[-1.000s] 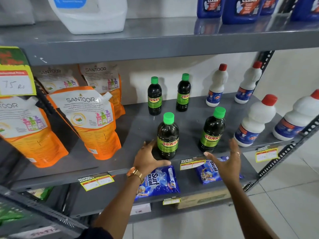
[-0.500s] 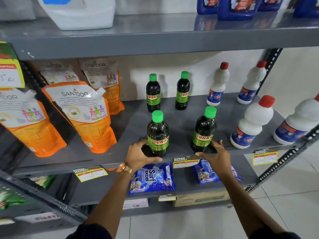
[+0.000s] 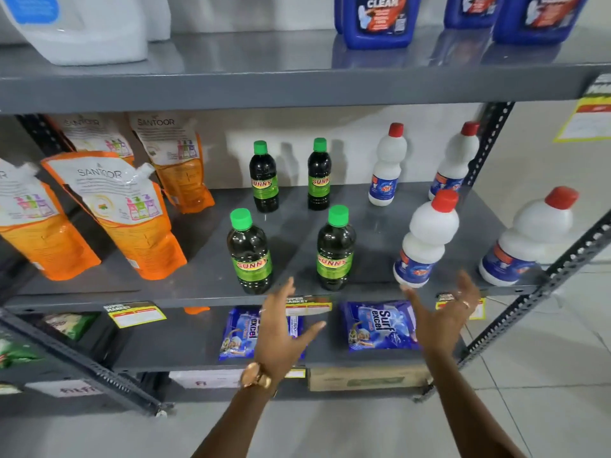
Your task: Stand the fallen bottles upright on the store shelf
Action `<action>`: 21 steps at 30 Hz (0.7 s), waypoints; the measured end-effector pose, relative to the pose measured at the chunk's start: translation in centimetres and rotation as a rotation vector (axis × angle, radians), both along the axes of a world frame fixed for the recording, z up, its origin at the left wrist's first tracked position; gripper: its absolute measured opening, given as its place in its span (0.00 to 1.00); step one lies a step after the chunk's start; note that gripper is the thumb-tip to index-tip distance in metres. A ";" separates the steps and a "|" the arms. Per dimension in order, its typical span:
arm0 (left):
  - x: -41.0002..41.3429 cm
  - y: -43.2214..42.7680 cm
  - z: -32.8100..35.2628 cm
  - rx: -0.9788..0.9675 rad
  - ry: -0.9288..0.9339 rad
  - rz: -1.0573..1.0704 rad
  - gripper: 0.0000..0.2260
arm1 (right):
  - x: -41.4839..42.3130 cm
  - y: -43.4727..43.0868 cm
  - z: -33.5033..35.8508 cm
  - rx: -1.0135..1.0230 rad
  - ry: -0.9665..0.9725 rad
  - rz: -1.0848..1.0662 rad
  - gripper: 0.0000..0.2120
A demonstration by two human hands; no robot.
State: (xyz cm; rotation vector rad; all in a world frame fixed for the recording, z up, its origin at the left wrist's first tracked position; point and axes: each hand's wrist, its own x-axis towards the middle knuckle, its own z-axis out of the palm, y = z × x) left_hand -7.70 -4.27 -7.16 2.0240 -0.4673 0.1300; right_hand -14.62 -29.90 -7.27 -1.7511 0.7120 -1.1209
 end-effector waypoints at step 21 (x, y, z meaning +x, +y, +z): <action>3.5 -7.6 1.4 0.027 0.147 0.072 0.31 | 1.3 -5.9 -0.8 0.034 0.284 0.531 0.34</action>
